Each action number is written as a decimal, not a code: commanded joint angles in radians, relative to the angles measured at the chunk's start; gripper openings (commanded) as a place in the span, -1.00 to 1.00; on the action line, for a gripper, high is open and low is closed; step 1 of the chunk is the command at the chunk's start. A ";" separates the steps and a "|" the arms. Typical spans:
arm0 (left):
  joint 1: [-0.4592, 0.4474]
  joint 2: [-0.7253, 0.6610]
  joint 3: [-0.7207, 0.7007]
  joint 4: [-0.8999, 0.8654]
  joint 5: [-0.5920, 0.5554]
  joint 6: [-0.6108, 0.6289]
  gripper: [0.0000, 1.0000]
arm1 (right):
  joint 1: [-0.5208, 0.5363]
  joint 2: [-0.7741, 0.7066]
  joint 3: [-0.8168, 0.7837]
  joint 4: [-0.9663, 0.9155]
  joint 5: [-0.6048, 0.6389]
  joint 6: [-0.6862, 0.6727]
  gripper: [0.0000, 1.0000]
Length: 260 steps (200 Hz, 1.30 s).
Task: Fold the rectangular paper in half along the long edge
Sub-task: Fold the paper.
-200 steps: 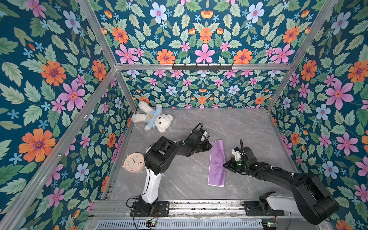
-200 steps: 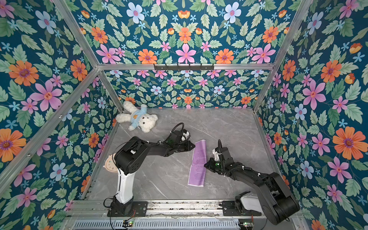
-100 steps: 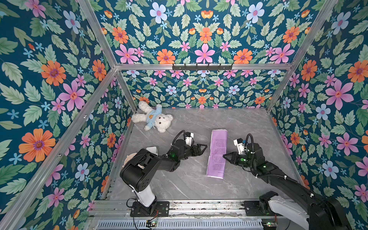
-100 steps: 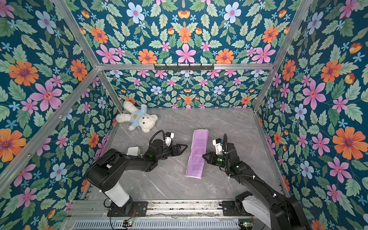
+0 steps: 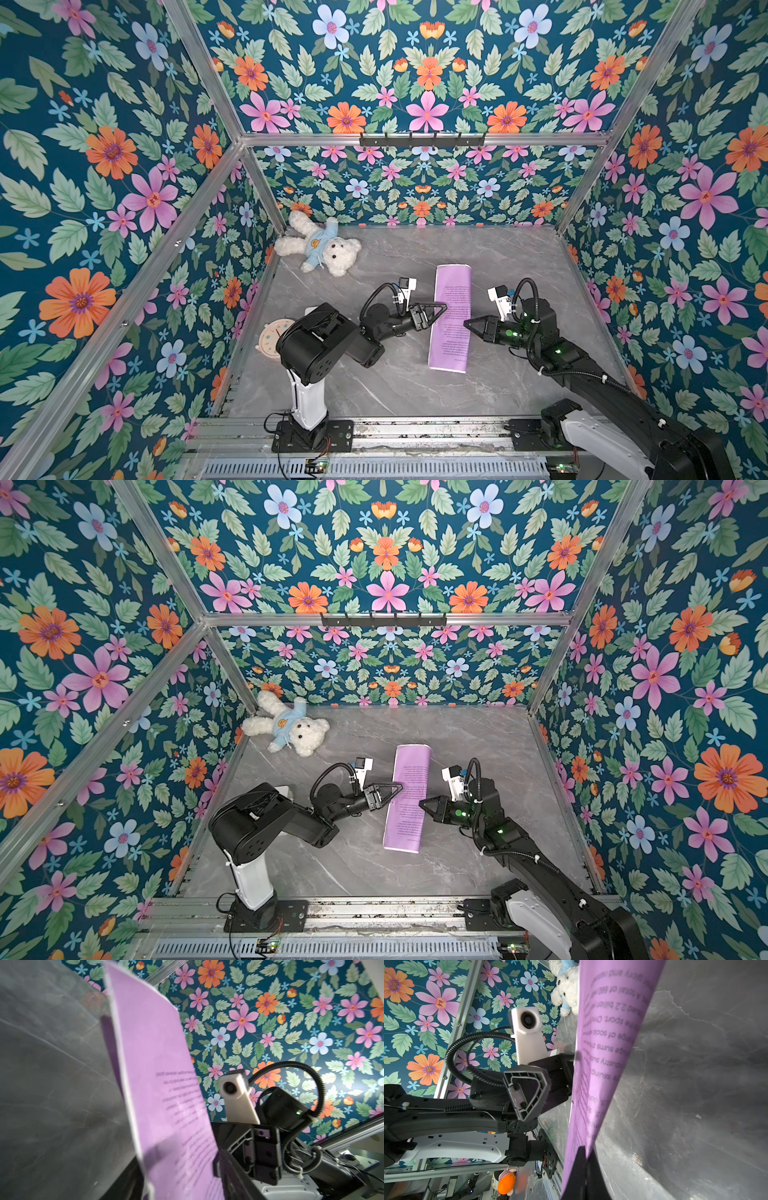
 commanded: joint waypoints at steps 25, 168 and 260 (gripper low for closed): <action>0.001 -0.002 0.010 0.102 0.034 -0.019 -0.63 | -0.001 0.008 0.004 0.020 -0.010 -0.009 -1.00; 0.001 0.096 0.027 0.139 0.061 -0.052 0.61 | -0.004 -0.105 -0.043 0.203 -0.045 0.057 -1.00; -0.021 0.020 0.031 0.170 0.100 -0.078 -0.36 | -0.003 -0.067 -0.038 0.169 -0.044 0.029 -1.00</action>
